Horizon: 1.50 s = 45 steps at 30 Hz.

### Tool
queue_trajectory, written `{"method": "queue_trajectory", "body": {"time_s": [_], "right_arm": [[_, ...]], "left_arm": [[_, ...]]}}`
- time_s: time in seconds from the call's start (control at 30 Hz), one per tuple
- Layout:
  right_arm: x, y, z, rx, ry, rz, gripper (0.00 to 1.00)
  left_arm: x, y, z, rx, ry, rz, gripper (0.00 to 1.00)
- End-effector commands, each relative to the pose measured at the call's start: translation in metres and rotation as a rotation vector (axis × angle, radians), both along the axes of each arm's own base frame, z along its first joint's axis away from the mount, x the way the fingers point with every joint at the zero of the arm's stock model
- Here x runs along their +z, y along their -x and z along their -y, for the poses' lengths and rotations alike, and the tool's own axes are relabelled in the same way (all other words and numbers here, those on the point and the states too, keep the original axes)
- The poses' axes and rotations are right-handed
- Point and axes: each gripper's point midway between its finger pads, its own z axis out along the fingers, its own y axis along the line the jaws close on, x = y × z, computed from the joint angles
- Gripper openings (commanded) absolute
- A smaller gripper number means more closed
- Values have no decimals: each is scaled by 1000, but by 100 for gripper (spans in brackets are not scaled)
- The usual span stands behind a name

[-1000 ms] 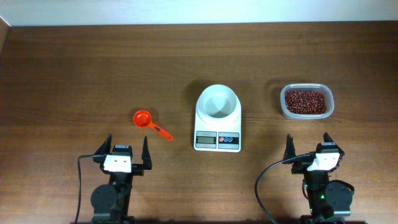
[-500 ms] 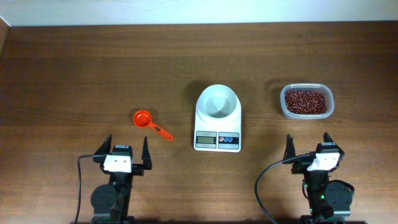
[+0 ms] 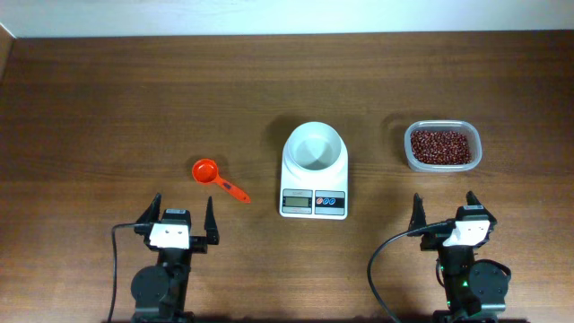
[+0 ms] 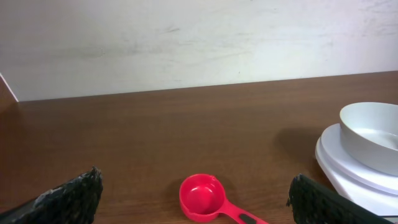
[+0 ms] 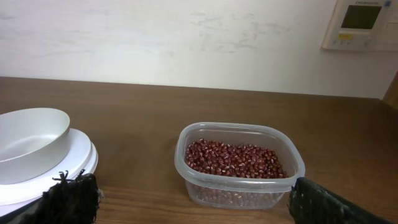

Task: Scoop and weigh 50g on scale

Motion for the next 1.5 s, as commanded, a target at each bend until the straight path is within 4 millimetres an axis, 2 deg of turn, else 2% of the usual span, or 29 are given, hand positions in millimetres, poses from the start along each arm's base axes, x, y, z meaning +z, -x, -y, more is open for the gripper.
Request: {"method": "queue_trajectory", "body": {"time_s": [0.0,0.23,0.33,0.43,0.7,0.87,1.0,1.1,1.33,1.47], "right_arm": [[-2,0,-2,10,3,0,99],[-2,0,-2,10,4,0,99],[-2,0,-2,10,4,0,99],[-2,0,-2,10,4,0,99],[-2,0,-2,10,3,0,99],[-2,0,-2,10,4,0,99],[-2,0,-2,10,3,0,98],[-2,0,-2,10,4,0,99],[-2,0,-2,10,3,0,99],[-2,0,-2,10,4,0,99]], "left_arm": [[-2,0,-5,25,11,-4,99],[-1,0,-4,25,12,0,99],[11,-1,-5,25,12,49,99],[51,2,-5,24,13,212,99],[129,26,-5,22,16,542,99],[162,46,-5,26,5,699,99],[188,66,-19,112,12,825,99],[202,77,-28,166,35,867,99],[244,101,-28,166,43,960,99],[271,104,-28,165,44,970,99]]}}
